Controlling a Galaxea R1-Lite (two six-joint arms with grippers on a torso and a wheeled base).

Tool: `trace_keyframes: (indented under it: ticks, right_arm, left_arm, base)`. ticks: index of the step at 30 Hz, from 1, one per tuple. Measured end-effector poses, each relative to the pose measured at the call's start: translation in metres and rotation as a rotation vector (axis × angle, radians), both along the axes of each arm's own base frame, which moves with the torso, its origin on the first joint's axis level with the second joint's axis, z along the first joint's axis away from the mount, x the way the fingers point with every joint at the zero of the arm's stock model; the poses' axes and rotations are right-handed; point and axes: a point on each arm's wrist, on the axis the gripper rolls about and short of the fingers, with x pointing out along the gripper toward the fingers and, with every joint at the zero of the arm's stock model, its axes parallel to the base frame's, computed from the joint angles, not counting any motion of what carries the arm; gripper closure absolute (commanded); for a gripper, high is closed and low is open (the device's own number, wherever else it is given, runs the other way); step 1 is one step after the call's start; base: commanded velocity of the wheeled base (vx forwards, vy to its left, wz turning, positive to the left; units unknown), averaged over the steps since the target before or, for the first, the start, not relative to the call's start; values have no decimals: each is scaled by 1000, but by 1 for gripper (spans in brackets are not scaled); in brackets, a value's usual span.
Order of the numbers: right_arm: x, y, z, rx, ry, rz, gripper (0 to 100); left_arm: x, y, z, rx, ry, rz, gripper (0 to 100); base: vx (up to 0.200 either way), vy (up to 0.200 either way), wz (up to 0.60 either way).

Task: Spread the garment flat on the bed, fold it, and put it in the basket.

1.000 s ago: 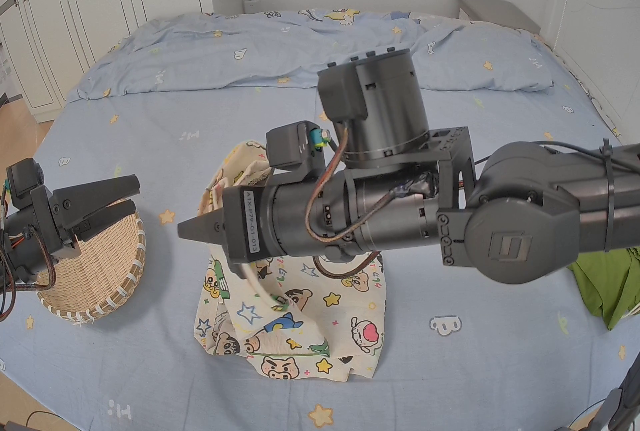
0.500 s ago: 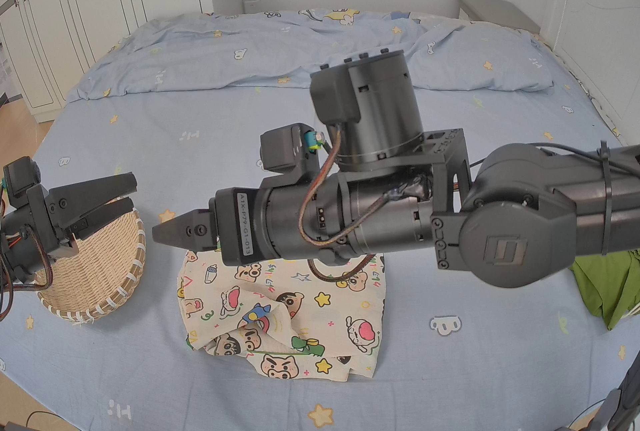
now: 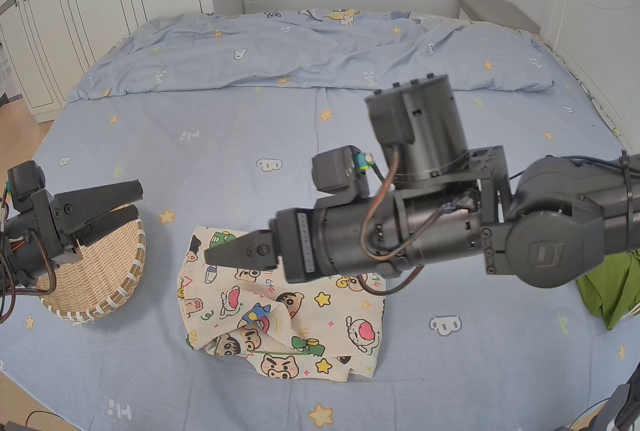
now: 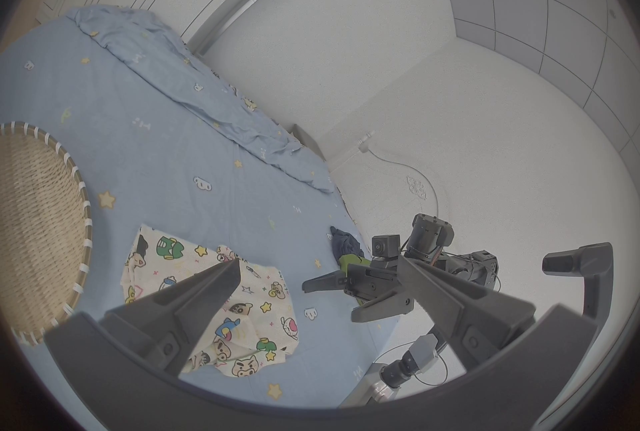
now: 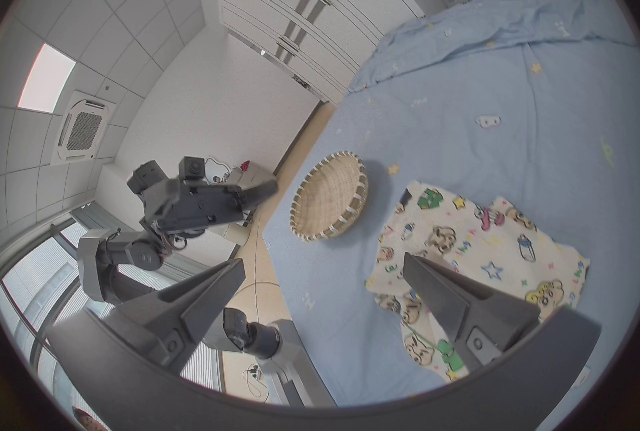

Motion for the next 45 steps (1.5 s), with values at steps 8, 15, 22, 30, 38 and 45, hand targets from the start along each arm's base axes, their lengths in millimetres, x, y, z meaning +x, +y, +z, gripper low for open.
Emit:
trace_keyframes:
  ticks: [8, 15, 22, 30, 38, 45]
  right_arm:
    - [5, -85, -6, 35, 33, -93, 0]
    - [6, -182, 18, 120, -27, -328, 0]
    - [-17, -260, 41, 233, -66, -483, 0]
    - [-47, -290, 50, 293, -104, -527, 0]
    - [-57, -293, 54, 301, -130, -539, 0]
    - [-58, -293, 55, 302, -136, -539, 0]
  left_arm:
    - [6, -25, -5, 28, 67, -64, 0]
    - [32, -45, -24, 175, 47, -129, 0]
    - [67, -62, -52, 296, 97, -179, 0]
    - [99, -101, -73, 274, 224, -219, 0]
    - [92, -126, -94, 315, 272, -292, 0]
    - [93, -133, -103, 325, 286, -311, 0]
  base:
    - [0, 0, 0]
    - [0, 0, 0]
    - [0, 0, 0]
    - [0, 0, 0]
    - [0, 0, 0]
    - [0, 0, 0]
